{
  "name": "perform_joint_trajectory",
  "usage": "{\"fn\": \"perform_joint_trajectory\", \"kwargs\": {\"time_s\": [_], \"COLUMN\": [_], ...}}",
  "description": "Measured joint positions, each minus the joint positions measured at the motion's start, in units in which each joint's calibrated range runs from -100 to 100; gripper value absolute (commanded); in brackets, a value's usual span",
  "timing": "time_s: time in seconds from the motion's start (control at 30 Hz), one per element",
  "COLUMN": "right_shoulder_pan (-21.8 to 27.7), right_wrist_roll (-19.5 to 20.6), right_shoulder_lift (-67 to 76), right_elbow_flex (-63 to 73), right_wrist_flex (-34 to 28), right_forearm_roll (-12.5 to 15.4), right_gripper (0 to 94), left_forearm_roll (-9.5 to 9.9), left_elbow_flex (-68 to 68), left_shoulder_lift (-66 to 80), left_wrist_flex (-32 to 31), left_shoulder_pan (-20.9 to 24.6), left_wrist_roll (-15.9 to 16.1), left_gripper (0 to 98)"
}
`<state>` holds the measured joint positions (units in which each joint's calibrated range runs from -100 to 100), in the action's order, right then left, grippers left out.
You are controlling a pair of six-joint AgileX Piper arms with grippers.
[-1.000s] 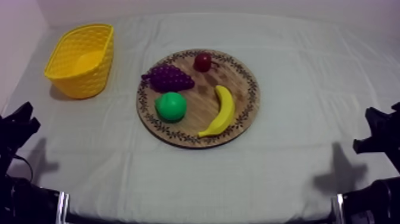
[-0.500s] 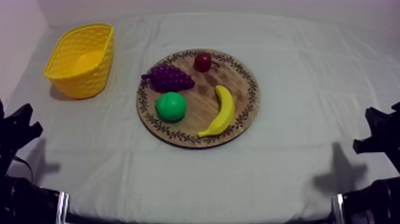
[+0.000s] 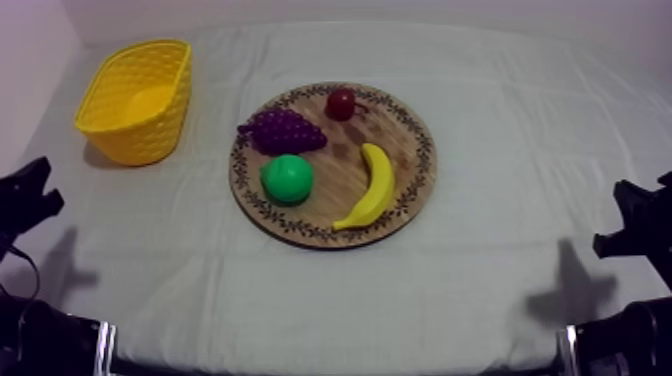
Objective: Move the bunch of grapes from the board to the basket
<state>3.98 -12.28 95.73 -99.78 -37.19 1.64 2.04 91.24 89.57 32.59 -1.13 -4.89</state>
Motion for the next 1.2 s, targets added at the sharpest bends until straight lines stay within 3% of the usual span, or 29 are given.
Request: {"fn": "perform_joint_trajectory", "kwargs": {"time_s": [0.73,1.2], "right_shoulder_pan": [0.00,0.00], "right_wrist_roll": [0.00,0.00], "right_shoulder_lift": [0.00,0.00], "right_elbow_flex": [0.00,0.00], "right_wrist_flex": [0.00,0.00], "right_forearm_roll": [0.00,0.00], "right_gripper": [0.5,0.5], "left_forearm_roll": [-0.11,-0.13], "left_elbow_flex": [-35.08,-51.80], "left_shoulder_lift": [-31.76,-48.53], "left_wrist_flex": [-0.18,4.11], "left_shoulder_pan": [-5.66,-8.54], "left_wrist_roll": [2.45,4.67], "left_gripper": [0.0,0.0]}}
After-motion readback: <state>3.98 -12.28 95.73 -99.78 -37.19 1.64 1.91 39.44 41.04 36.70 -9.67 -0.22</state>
